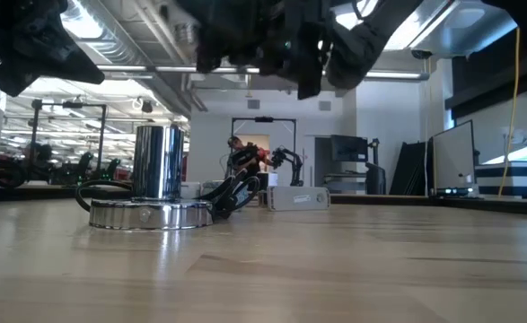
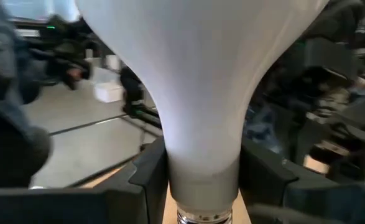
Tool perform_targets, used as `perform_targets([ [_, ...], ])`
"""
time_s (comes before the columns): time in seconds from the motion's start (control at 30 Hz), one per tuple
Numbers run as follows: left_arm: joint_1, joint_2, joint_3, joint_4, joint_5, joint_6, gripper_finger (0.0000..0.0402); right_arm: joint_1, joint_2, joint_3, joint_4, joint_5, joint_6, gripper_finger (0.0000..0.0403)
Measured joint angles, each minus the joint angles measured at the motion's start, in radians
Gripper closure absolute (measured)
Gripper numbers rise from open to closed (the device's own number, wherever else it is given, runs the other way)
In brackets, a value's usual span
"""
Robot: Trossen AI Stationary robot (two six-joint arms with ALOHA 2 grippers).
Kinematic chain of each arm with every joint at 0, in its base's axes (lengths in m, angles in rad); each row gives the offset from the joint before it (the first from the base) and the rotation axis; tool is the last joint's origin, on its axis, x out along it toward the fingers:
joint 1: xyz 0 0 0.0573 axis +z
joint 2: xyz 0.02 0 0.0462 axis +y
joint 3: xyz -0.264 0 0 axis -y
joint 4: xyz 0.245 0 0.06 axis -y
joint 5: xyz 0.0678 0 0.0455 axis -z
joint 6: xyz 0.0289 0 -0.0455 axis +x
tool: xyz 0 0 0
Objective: Screw lightbulb
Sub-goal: Remove the lightbulb from the lamp
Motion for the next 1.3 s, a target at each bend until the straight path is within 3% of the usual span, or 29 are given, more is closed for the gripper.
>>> perform_targets([
  [0.17,0.000,-0.001,0.000,0.001,-0.001,0.014,0.0401,-0.013,-0.046,0.000,-0.126,-0.110,-0.015,0.0240],
  [0.3,0.000,-0.001,0.000,0.001,-0.001,0.014,0.0401,-0.018,-0.048,0.000,-0.222,-0.127,-0.047,0.0239],
  [0.53,0.000,-0.001,0.000,0.002,-0.002,0.038,0.0401,-0.019,-0.048,0.000,-0.599,-0.119,-0.250,0.0239],
  [0.97,0.000,-0.001,0.000,0.002,-0.001,0.038,0.0401,-0.098,-0.048,0.000,-1.174,-0.241,-0.539,0.0238],
  [1.07,0.000,-0.001,0.000,0.002,-0.002,0.038,0.0401,-0.118,-0.048,0.000,-1.337,-0.203,-0.635,0.0238],
  [1.2,0.000,-0.001,0.000,0.002,-0.001,0.046,0.0401,-0.116,-0.048,0.000,-1.528,-0.028,-0.765,0.0238],
  [1.3,0.000,-0.001,0.000,0.002,-0.001,0.058,0.0401,-0.107,-0.048,0.000,-1.578,0.081,-0.804,0.0238],
])
